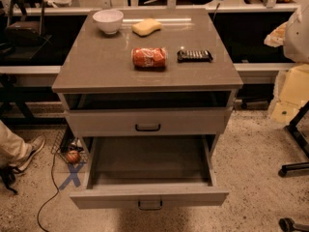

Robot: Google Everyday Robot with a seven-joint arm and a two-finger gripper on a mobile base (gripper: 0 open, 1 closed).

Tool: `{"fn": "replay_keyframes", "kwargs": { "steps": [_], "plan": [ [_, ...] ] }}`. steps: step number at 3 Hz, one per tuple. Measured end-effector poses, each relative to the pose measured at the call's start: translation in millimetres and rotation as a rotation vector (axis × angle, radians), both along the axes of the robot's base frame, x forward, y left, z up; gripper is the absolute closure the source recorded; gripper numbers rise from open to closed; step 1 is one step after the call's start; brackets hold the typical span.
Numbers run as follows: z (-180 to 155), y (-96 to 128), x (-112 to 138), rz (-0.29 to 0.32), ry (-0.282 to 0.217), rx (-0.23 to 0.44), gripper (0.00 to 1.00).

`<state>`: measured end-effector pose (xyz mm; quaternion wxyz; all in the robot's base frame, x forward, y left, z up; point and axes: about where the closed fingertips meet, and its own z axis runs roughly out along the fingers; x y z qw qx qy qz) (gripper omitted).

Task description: Close middle drawer

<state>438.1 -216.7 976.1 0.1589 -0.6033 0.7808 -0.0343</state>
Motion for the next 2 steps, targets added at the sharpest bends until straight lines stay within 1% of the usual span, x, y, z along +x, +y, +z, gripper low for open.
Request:
{"fn": "replay_keyframes", "kwargs": {
  "steps": [1, 2],
  "plan": [
    [0, 0, 0, 0.0, 0.0, 0.0, 0.0],
    [-32, 6, -6, -0.034, 0.078, 0.049, 0.0]
  ]
}}
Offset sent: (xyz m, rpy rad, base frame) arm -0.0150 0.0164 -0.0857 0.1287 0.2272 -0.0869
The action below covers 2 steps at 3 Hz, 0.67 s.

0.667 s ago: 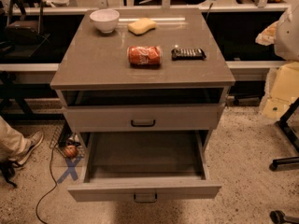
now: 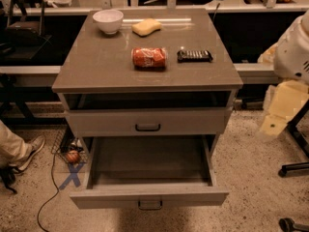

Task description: Close middle drawer

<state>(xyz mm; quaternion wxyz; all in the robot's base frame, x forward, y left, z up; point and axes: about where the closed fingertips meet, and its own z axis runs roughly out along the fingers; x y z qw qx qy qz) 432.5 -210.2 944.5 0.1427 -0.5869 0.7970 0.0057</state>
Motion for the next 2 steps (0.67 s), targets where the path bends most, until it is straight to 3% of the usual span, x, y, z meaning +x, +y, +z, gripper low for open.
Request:
{"fn": "replay_keyframes", "kwargs": {
  "steps": [1, 2],
  "plan": [
    [-70.6, 22.5, -17.3, -0.077, 0.146, 0.089, 0.0],
    [-70.3, 22.5, -17.1, -0.077, 0.146, 0.09, 0.0]
  ]
}}
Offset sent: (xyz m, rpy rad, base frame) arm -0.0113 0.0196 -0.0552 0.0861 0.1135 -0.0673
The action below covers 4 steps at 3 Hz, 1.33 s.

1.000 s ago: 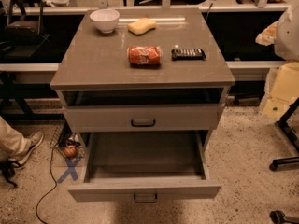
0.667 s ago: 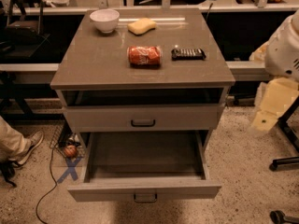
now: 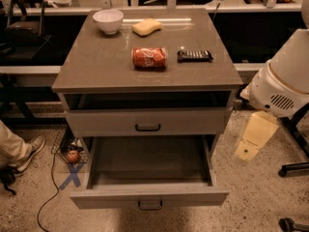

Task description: Close middle drawer

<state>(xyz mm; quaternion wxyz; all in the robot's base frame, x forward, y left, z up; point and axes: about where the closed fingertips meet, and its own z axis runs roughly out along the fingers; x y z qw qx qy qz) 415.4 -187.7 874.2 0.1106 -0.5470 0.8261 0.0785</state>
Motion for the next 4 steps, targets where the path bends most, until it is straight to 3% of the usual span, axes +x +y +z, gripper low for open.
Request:
{"fn": "replay_keyframes", "kwargs": {
  "steps": [1, 4],
  "plan": [
    [-15, 3, 0, -0.043, 0.016, 0.001, 0.0],
    [-229, 26, -12, -0.35, 0.289, 0.094, 0.0]
  ]
}}
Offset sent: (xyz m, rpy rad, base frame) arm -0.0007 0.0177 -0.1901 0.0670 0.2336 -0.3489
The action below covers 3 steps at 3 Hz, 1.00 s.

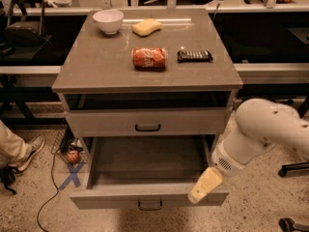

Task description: Close middle drawer

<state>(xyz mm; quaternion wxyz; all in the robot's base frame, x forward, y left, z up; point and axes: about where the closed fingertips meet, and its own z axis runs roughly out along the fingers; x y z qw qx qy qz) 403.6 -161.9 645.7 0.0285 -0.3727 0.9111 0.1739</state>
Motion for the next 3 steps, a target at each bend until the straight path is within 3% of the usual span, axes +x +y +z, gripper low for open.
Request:
{"fn": "replay_keyframes", "kwargs": {
  "steps": [2, 3],
  "plan": [
    [-112, 21, -11, -0.134, 0.137, 0.108, 0.42],
    [-152, 28, -15, -0.174, 0.196, 0.114, 0.65]
  ]
}}
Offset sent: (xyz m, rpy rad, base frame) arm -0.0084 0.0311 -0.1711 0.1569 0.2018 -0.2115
